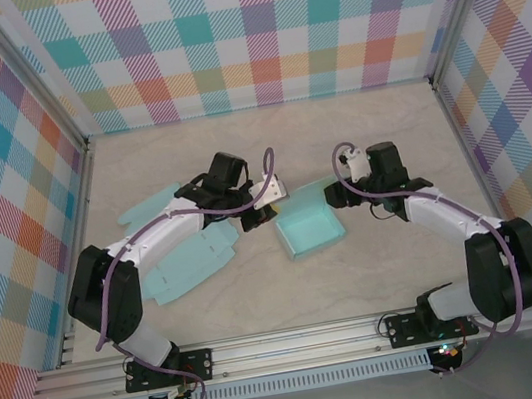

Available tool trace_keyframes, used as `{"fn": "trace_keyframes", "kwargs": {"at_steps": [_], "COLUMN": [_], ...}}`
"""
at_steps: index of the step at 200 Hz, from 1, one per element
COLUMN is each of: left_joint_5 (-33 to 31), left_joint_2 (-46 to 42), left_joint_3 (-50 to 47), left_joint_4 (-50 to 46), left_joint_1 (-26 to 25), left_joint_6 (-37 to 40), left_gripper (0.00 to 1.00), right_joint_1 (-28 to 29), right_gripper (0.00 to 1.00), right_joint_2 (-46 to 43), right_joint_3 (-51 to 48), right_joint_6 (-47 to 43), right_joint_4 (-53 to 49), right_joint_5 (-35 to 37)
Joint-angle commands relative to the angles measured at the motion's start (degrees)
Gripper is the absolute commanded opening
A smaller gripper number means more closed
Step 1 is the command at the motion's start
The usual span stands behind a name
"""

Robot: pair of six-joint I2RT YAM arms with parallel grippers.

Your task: Fold the paper box

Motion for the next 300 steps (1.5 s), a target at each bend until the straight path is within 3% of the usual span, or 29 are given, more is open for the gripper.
{"fn": "trace_keyframes", "kwargs": {"at_steps": [1, 56, 81, 188, 207, 217, 232, 300], "left_joint_5": [-0.5, -2.1, -2.4, -4.8, -5.4, -5.8, -8.0, -26.3], "left_joint_2": [0.6, 1.6, 1.7, 1.4, 1.7, 1.6, 1.4, -2.8], "left_joint_3": [1.3, 2.2, 2.1, 1.3, 1.7, 1.8, 1.8, -4.8], "left_joint_4": [0.0, 1.4, 2.5, 4.0, 3.7, 3.9, 4.3, 16.4], "left_joint_1": [0.3, 0.3, 0.2, 0.1, 0.1, 0.0, 0.0, -2.6], "left_joint_6": [-0.9, -5.3, -8.4, -9.8, -10.5, -11.5, -13.7, -27.9], "left_gripper": [0.0, 0.04, 0.06, 0.11, 0.13, 0.2, 0.28, 0.28], "right_joint_1": [0.1, 0.1, 0.0, 0.7, 0.7, 0.9, 1.2, 3.9], "right_gripper": [0.59, 0.42, 0.29, 0.26, 0.12, 0.05, 0.01, 0.0], "right_joint_2": [-0.3, -2.4, -2.9, -2.3, -1.7, -1.7, -2.1, -4.0], "right_joint_3": [1.6, -0.5, -1.7, -3.1, -2.7, -2.6, -2.6, -2.5], "right_joint_6": [0.4, 3.2, 5.5, 7.0, 7.3, 7.6, 7.9, 7.1], "right_joint_4": [0.7, 2.0, 3.9, 7.0, 7.1, 6.9, 6.8, 4.6], "right_joint_5": [-3.6, -3.1, -2.4, 3.8, 3.5, 3.6, 4.5, 9.3]}}
